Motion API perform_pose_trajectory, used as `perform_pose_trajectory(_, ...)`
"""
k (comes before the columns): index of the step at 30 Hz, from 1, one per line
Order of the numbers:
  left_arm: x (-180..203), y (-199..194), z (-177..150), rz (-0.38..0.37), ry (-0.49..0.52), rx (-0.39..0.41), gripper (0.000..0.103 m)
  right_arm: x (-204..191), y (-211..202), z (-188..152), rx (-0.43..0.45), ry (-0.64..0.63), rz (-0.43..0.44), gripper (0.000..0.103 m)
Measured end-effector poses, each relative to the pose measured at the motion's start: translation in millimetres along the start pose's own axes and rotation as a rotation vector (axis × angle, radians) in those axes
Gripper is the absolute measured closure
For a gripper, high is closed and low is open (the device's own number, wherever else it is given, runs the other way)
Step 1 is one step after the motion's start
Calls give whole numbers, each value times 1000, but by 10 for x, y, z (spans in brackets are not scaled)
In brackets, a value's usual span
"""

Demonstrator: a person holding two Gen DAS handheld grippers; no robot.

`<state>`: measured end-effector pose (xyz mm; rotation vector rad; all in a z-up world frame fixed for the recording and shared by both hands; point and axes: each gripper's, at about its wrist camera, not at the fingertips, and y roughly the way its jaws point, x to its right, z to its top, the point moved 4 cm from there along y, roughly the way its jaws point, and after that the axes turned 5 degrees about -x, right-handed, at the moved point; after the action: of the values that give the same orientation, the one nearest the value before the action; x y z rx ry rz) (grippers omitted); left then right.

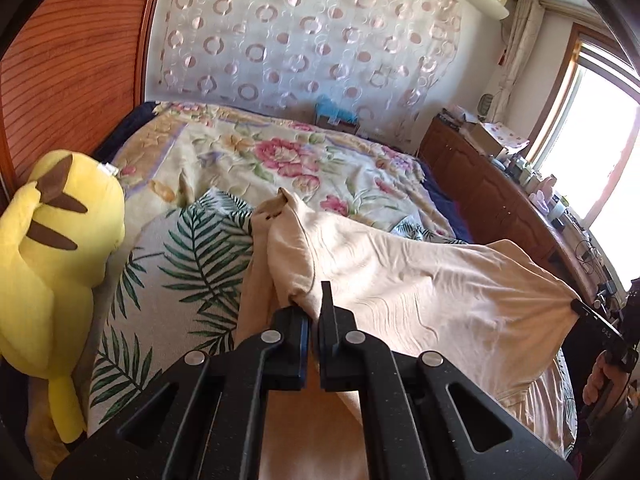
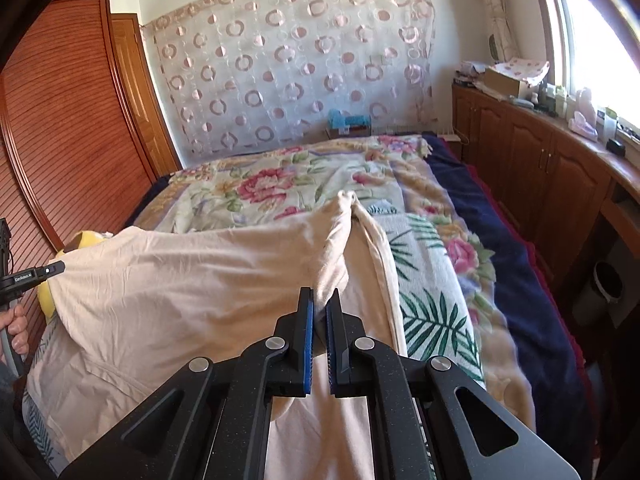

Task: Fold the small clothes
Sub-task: 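Grasp the folded edge with both grippers and lift it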

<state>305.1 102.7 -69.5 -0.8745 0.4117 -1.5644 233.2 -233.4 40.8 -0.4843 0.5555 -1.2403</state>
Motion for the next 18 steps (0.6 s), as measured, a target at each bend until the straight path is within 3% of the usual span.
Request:
perform_pose_trajectory(9,73,-412,-65,-19,23,60,99,-67,-235,-148,66,-38,-1,98)
perform_pose_trajectory(18,-44,-837,-507,-13,-4,91,99,9,-597,-498,117,-39,-1,98)
